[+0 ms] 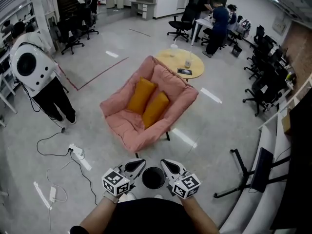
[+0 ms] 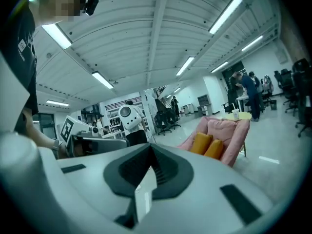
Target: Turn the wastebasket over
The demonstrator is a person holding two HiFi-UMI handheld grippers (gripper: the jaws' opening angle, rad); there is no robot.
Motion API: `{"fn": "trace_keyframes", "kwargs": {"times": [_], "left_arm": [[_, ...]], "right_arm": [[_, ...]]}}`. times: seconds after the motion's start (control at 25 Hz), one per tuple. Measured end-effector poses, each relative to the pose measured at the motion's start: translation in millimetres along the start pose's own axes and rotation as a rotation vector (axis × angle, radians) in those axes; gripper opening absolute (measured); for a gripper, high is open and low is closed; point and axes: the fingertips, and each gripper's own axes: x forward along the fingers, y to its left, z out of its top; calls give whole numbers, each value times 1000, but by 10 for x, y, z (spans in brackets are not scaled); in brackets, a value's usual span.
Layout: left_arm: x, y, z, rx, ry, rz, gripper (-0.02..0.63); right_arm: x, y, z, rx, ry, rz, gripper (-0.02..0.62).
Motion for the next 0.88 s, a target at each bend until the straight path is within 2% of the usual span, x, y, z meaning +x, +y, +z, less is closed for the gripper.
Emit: {"fn": "trace_keyframes", "kwargs": {"times": [0.36, 0.88], "left_arm": [[-25, -95, 305, 87, -39, -8, 14], [-116, -207, 492, 69, -74, -10, 14]], "right_arm": [[-47, -2, 226, -16, -40, -22, 9], [-157, 60, 382, -12, -76, -41, 9]]}}
